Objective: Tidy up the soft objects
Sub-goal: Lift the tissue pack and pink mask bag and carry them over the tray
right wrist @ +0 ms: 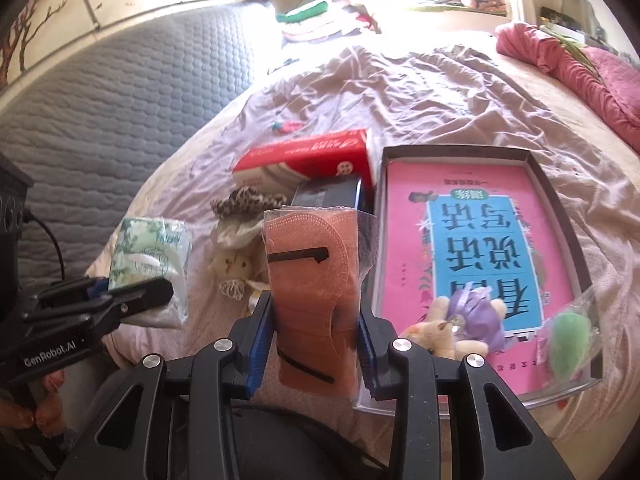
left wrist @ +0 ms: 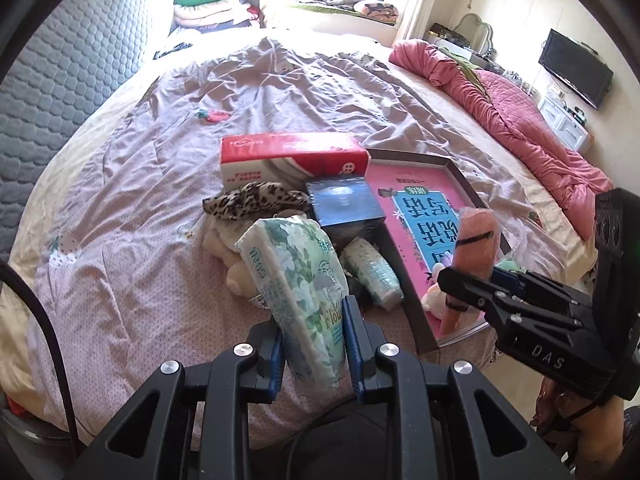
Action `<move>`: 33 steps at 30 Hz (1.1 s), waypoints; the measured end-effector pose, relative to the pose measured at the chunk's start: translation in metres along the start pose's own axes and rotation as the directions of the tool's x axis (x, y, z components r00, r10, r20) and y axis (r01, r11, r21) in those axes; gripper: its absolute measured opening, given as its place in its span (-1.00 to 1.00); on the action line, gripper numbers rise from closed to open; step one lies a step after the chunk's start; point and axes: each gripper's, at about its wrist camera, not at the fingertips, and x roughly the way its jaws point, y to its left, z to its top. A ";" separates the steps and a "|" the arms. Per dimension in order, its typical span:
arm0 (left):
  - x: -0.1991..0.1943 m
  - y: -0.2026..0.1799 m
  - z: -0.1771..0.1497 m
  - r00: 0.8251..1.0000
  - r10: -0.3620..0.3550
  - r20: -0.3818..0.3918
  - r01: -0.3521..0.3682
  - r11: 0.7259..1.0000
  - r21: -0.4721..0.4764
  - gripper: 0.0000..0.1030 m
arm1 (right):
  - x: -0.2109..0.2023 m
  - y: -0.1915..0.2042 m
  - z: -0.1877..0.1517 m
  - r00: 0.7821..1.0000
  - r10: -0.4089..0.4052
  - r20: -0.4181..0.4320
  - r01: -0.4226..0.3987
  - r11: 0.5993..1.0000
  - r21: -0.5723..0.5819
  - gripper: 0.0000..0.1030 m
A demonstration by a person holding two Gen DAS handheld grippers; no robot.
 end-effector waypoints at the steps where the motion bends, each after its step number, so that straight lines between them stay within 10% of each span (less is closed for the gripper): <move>1: 0.000 -0.004 0.001 1.000 0.005 0.002 -0.005 1.000 0.009 -0.49 | -0.003 -0.003 0.001 1.000 -0.001 0.008 0.001 1.000 0.006 -0.24; 33: -0.005 -0.114 0.024 0.993 0.082 0.087 -0.102 0.959 0.264 -0.49 | -0.063 -0.084 -0.002 0.986 -0.076 0.149 0.046 0.981 0.190 -0.24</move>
